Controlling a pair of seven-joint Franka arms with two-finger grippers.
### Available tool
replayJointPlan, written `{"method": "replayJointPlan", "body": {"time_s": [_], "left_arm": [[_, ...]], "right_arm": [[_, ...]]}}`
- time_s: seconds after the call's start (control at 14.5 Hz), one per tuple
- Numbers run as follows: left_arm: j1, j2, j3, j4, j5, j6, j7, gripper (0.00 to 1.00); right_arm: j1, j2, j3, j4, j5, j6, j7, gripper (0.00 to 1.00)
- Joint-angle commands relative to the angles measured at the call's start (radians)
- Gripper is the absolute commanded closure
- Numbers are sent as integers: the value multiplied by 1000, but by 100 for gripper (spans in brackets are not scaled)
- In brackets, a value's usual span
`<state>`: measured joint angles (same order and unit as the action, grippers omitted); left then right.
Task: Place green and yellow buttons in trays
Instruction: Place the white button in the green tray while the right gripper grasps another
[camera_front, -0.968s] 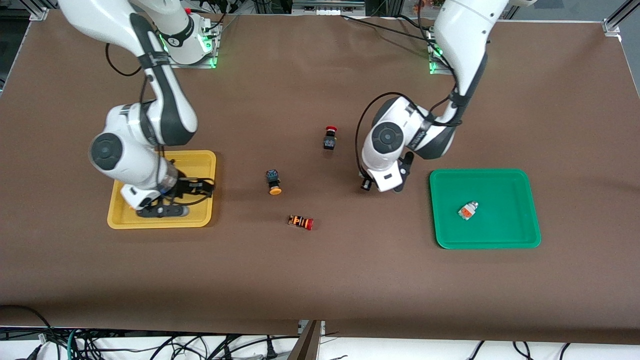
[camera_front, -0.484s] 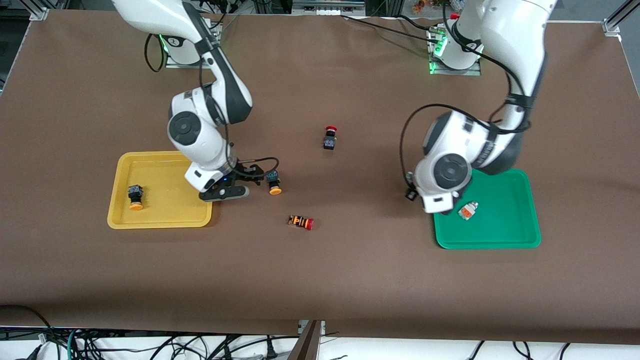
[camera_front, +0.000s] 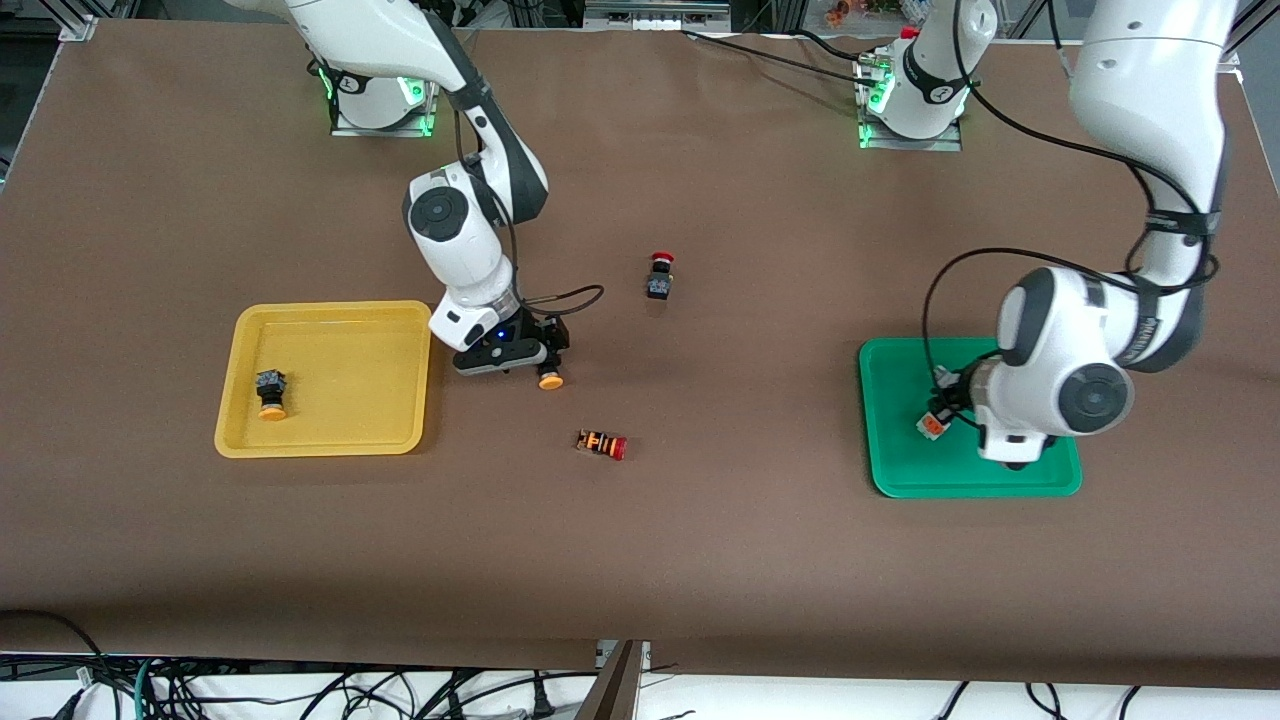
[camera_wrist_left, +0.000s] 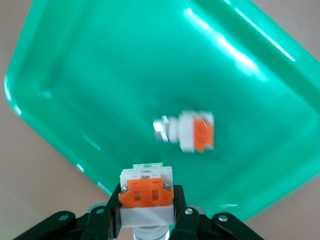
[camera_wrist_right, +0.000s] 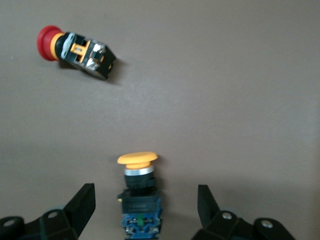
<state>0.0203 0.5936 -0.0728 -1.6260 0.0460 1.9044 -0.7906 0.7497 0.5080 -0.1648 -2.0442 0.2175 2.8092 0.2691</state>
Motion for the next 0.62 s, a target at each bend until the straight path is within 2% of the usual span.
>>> {"method": "replayJointPlan", "body": {"time_s": [0.0, 0.14, 0.21, 0.28, 0.35, 0.41, 0.55], "left_arm": [[76, 47, -16, -15, 23, 94, 132, 84], [124, 61, -18, -18, 22, 119, 241, 81], [127, 61, -18, -18, 22, 117, 257, 65], [125, 61, -18, -15, 22, 111, 251, 13], [124, 55, -18, -12, 15, 105, 245, 0], [118, 48, -24, -3, 14, 88, 226, 0], [106, -20, -32, 15, 8, -15, 188, 0]], "right_arm": [[26, 20, -12, -16, 8, 53, 12, 9], [45, 55, -12, -19, 8, 90, 10, 9], [51, 76, -12, -25, 8, 113, 10, 9], [51, 89, -12, -40, 7, 151, 7, 14], [53, 96, -12, -45, 7, 179, 1, 19], [54, 96, -12, -45, 7, 179, -2, 28], [56, 95, -12, -44, 7, 176, -7, 58]]}}
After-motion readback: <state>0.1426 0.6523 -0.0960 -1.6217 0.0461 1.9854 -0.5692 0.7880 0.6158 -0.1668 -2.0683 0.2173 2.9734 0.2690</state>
